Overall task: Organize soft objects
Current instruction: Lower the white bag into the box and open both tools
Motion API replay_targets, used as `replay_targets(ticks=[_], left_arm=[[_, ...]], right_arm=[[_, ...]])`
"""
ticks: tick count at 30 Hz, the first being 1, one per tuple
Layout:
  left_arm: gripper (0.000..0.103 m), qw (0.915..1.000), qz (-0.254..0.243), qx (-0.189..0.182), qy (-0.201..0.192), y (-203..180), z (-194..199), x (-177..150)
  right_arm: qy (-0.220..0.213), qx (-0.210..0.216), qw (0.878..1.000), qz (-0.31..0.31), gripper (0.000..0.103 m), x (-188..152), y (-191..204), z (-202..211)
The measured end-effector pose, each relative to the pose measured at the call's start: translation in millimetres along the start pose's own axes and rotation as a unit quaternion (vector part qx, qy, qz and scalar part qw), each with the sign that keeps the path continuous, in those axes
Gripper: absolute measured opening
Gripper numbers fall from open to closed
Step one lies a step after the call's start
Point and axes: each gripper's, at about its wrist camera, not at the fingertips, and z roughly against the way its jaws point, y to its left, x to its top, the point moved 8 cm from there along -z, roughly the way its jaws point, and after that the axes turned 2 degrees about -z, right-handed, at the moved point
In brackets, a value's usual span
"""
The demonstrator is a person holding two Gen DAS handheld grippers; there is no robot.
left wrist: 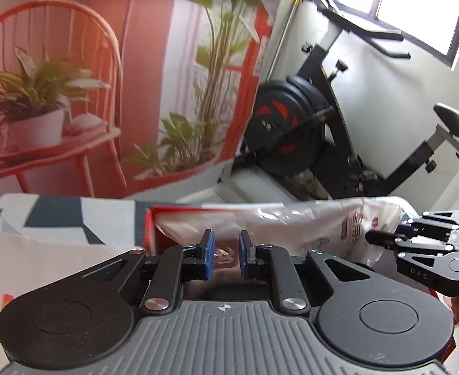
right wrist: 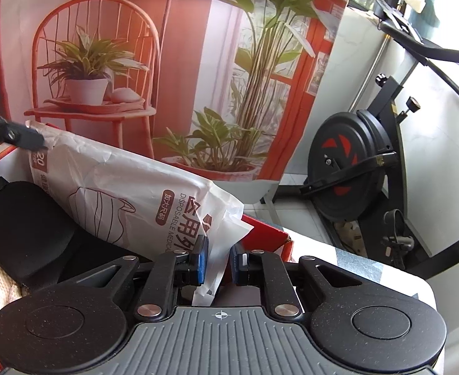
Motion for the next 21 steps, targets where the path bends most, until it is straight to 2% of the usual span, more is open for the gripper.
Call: replay_targets(ticks=[2,3,4,6,9,11,13,15,17,19,21], left_arm=[[0.018,0.9999,0.005,0.01,0.011,2.8,-11.0,-0.5],[0.018,0.9997,0.014,0.015,0.015,4.6,-15.3,1.1],[0.018,0.9994,0.027,0.016,0.016,7.4,-17.8,2.3],[0.018,0.9986,0.045,0.018,0.022,10.5,-22.2,5.4],[0.02,0.9987,0.034,0.029,0.025,6.7,-20.6,4.8],[0.028,0.9991,0.027,0.027,0.021,3.2,-13.5,4.0],[0.048,0.9992,0.019,0.033,0.013,0.1,-1.5,4.3],[0.059,0.9991,0.003,0.041,0.003,-3.7,14.0,4.1],[0.065,0.999,-0.017,0.039,-0.01,-9.1,32.9,2.9],[0.076,0.9984,-0.034,0.041,-0.021,-13.1,52.4,-1.5],[0.087,0.9974,-0.046,0.044,-0.033,-17.4,72.0,-8.4]], right_arm=[[-0.002,-0.004,1.0,-0.014,0.019,-0.2,0.8,2.8],[-0.003,-0.011,1.0,-0.017,0.028,-0.7,1.0,4.6],[-0.007,-0.02,1.0,-0.017,0.032,-0.8,1.3,7.8],[-0.022,-0.019,0.999,-0.017,0.034,0.7,2.4,16.5],[-0.032,-0.015,0.999,-0.016,0.042,-0.5,0.5,30.4],[-0.035,-0.012,0.999,-0.017,0.048,-2.0,-0.5,40.1],[-0.038,-0.01,0.999,-0.021,0.058,-4.5,-1.9,49.4],[-0.039,-0.009,0.999,-0.037,0.068,-6.2,-5.3,58.9],[-0.034,-0.006,0.998,-0.052,0.074,-11.5,-6.3,68.2],[-0.031,0.002,0.998,-0.063,0.091,-18.5,-5.4,79.6],[-0.037,0.007,0.997,-0.073,0.1,-24.7,-4.4,92.8]])
